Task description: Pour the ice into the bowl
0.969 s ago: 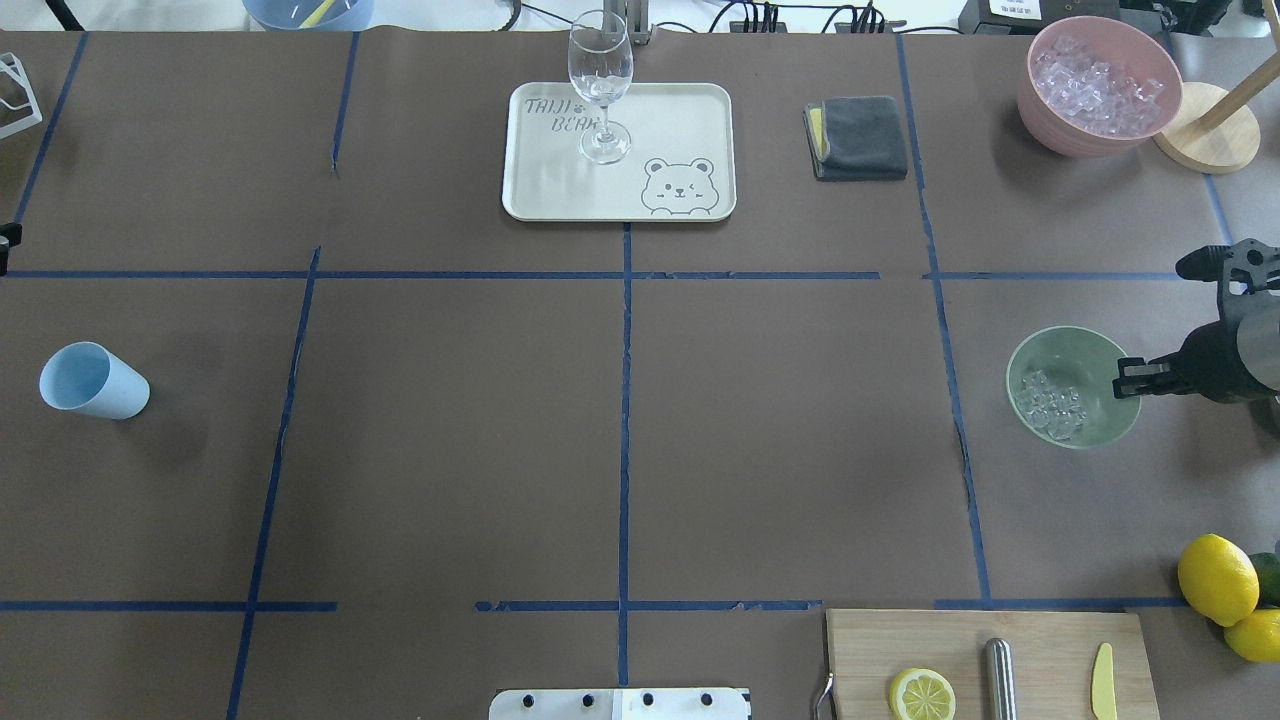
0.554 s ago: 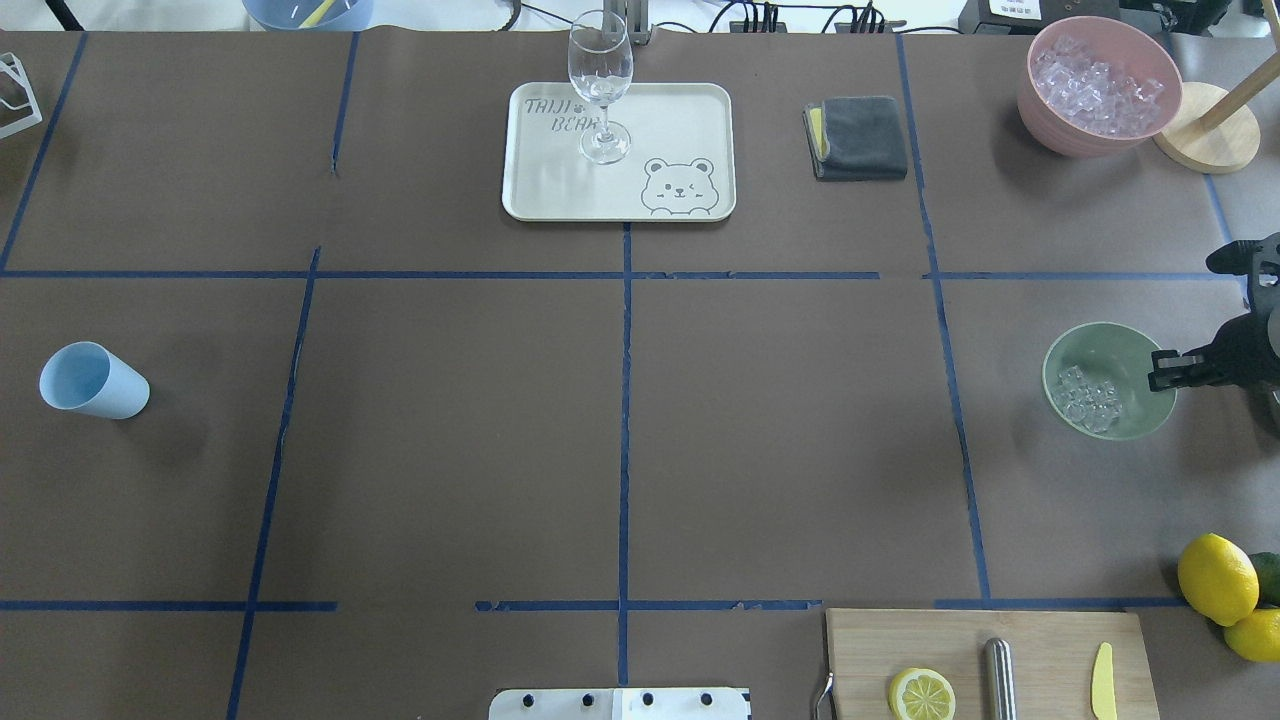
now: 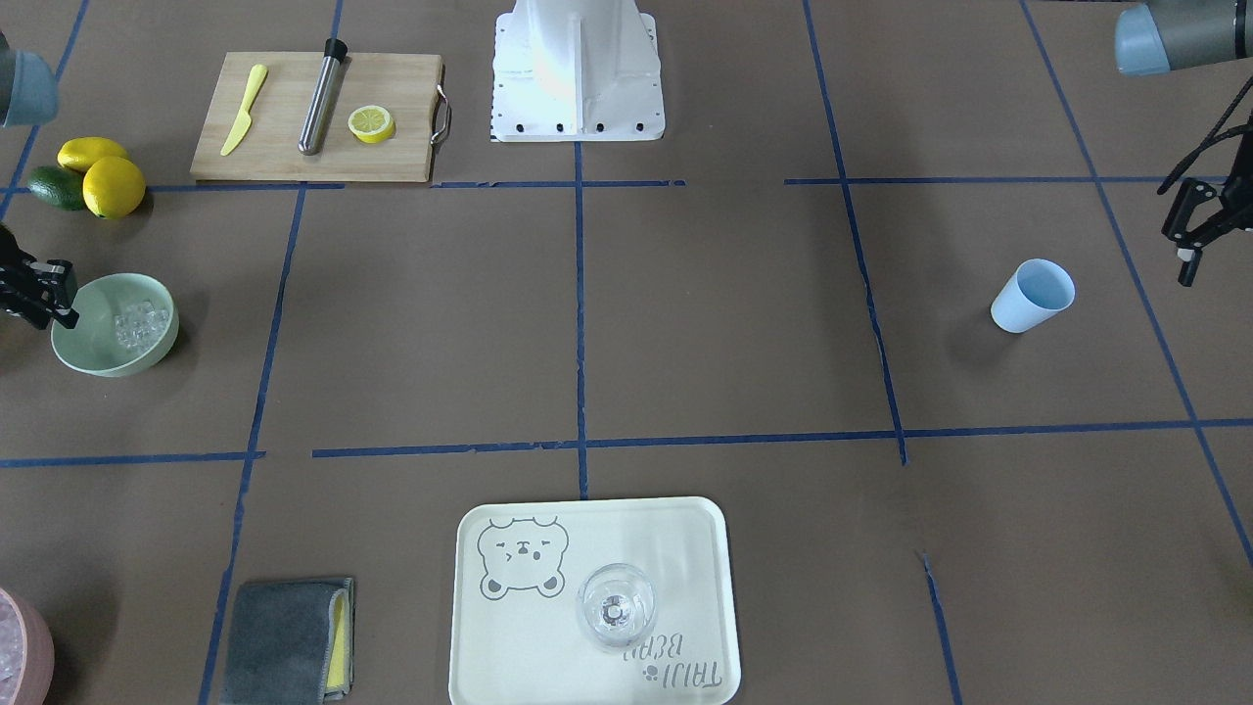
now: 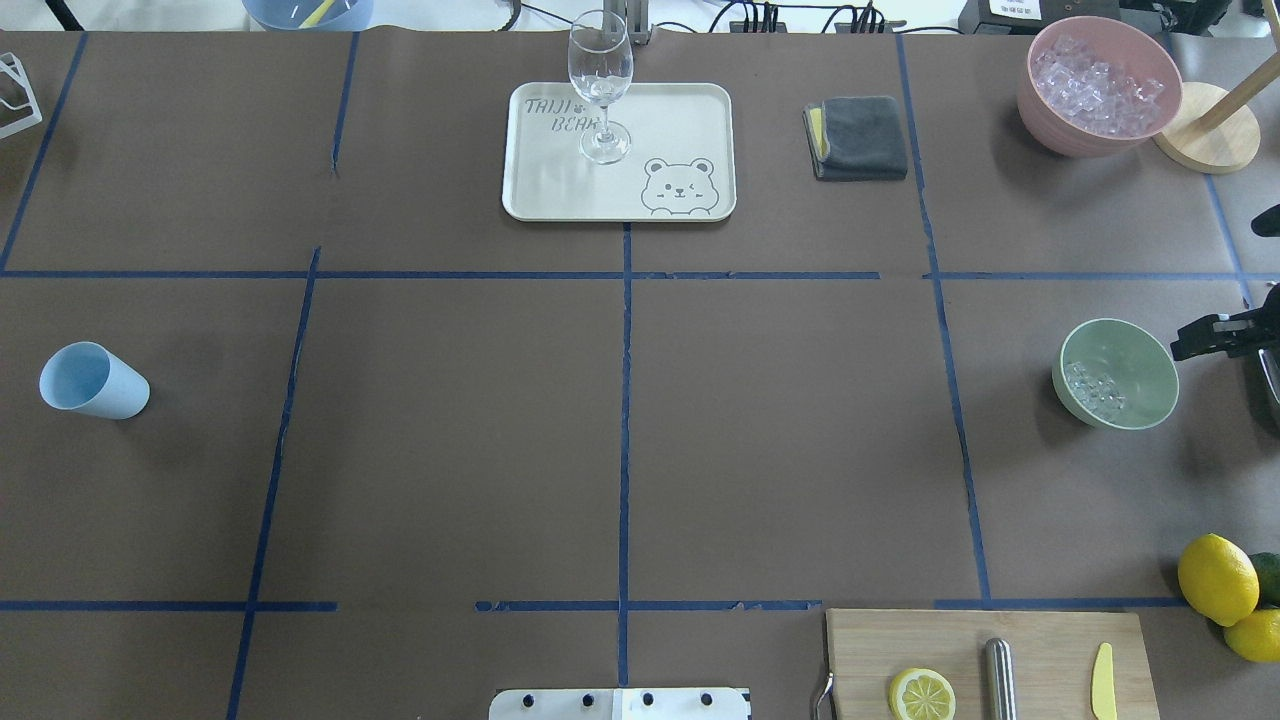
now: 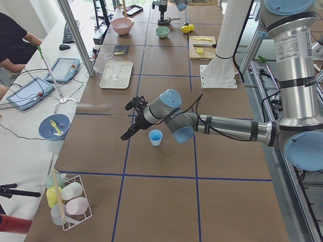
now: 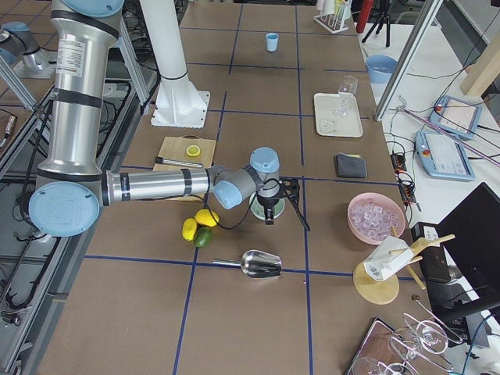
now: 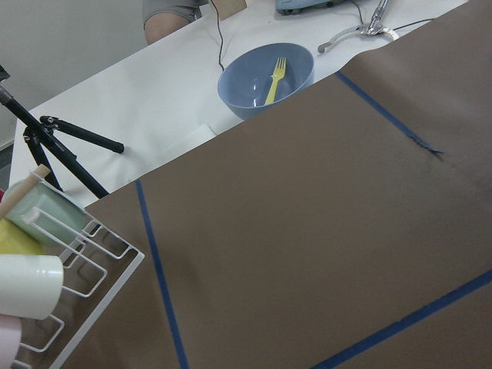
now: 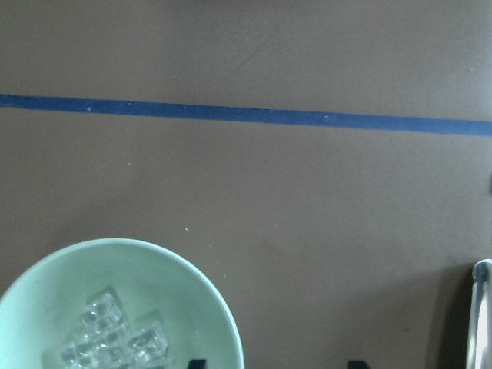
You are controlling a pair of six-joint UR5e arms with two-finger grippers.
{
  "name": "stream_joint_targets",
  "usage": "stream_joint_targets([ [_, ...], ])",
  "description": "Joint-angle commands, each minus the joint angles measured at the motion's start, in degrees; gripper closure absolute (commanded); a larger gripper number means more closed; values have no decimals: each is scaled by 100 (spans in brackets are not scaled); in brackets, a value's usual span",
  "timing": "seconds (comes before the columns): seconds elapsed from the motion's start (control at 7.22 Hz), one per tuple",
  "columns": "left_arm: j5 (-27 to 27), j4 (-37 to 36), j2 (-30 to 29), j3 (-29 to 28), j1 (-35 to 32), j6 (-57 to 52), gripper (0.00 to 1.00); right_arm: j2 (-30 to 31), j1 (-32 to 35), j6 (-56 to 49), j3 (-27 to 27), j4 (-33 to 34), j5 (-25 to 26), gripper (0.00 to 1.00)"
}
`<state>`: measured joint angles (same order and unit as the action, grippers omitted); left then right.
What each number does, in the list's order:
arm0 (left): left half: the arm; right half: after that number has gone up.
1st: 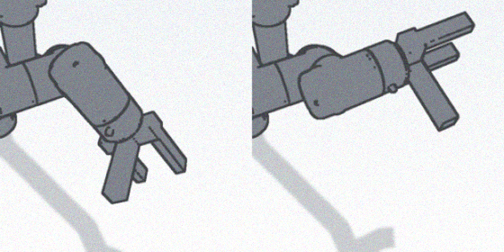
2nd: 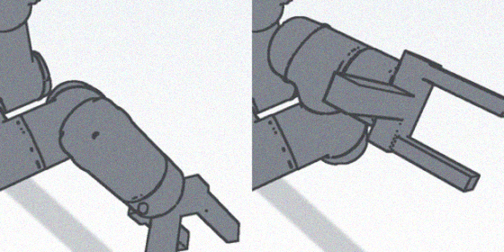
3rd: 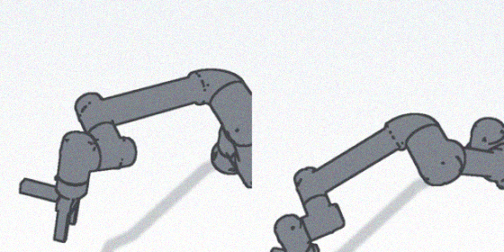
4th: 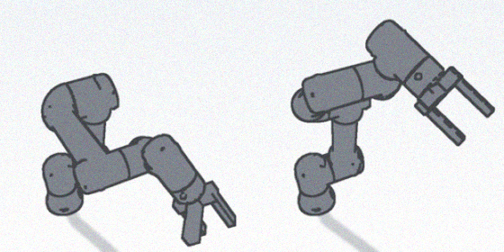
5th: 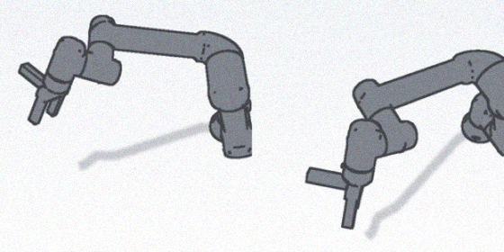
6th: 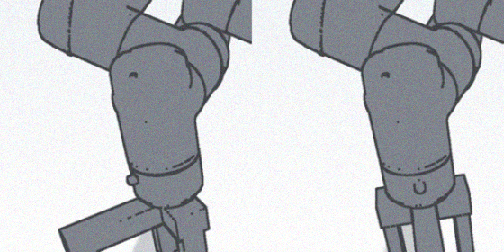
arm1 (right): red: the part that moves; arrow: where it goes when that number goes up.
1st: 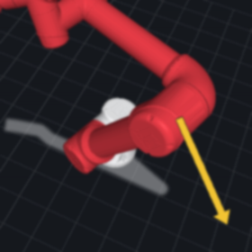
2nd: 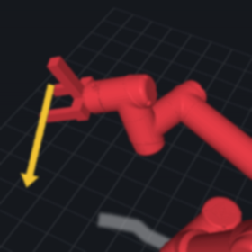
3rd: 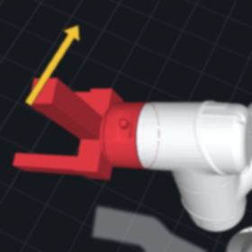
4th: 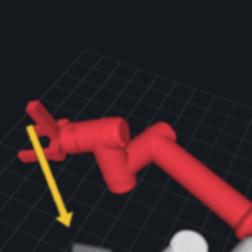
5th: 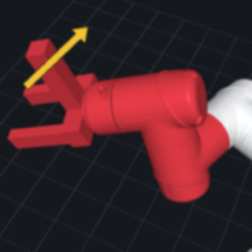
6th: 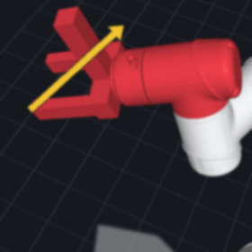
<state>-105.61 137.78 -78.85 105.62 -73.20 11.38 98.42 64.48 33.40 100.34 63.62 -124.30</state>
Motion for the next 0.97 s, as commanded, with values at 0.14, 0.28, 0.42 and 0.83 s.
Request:
stream_joint_targets([
  [0.14,-745,-1169,-78,-41,-439,-660,0,-121,1169,-2314,38,1325,-138,0],
  [0.28,-1290,-1818,-191,-50,-772,-1055,0,-113,1538,-2860,21,1694,-399,0],
  [0.42,-1634,-2495,-210,-146,-1019,-1651,0,1,2003,-3692,-67,1967,-785,0],
  [0.83,-2312,-3810,-351,-190,-1381,-1991,0,63,3173,-4587,-32,2900,-1420,0],
])
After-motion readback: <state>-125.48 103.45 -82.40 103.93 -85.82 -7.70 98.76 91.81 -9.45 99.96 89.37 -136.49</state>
